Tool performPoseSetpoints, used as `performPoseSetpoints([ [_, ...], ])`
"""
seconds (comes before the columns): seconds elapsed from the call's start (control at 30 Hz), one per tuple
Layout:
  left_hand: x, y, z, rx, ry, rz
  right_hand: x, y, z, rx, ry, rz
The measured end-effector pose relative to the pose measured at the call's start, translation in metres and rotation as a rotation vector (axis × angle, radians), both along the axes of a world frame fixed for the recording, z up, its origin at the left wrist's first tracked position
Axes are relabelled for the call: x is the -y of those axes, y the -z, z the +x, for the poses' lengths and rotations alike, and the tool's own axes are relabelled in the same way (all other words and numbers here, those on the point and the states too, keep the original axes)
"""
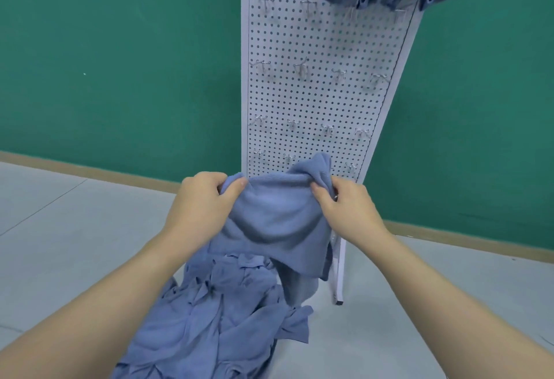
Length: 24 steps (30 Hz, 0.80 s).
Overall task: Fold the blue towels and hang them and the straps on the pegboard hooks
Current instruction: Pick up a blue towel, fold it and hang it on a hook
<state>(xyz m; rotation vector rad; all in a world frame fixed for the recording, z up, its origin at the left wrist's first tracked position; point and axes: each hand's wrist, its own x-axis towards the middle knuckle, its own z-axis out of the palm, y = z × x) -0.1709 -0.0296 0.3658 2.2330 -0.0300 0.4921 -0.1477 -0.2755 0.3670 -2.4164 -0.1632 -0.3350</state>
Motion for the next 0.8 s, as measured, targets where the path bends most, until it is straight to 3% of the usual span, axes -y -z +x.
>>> performPoseSetpoints([
  [0.2,0.0,0.004,0.001,-0.001,0.245,-0.219,-0.005,0.007,0.014,-0.011,-0.036,0.139],
  [0.33,0.007,0.006,0.0,0.015,0.314,-0.286,-0.019,0.006,0.012,-0.035,-0.179,0.135],
  [0.43,0.015,0.005,-0.001,-0.003,0.362,-0.359,-0.037,0.007,0.006,-0.122,-0.314,0.189],
  [0.57,0.019,0.002,-0.002,-0.079,0.389,-0.472,-0.047,0.006,0.001,-0.336,-0.384,0.436],
  [0.63,0.018,0.004,0.002,-0.125,0.414,-0.539,-0.045,0.004,-0.002,-0.398,-0.434,0.439],
  [0.8,0.02,-0.001,0.0,-0.112,0.44,-0.428,-0.042,0.003,-0.002,-0.339,-0.392,0.327],
])
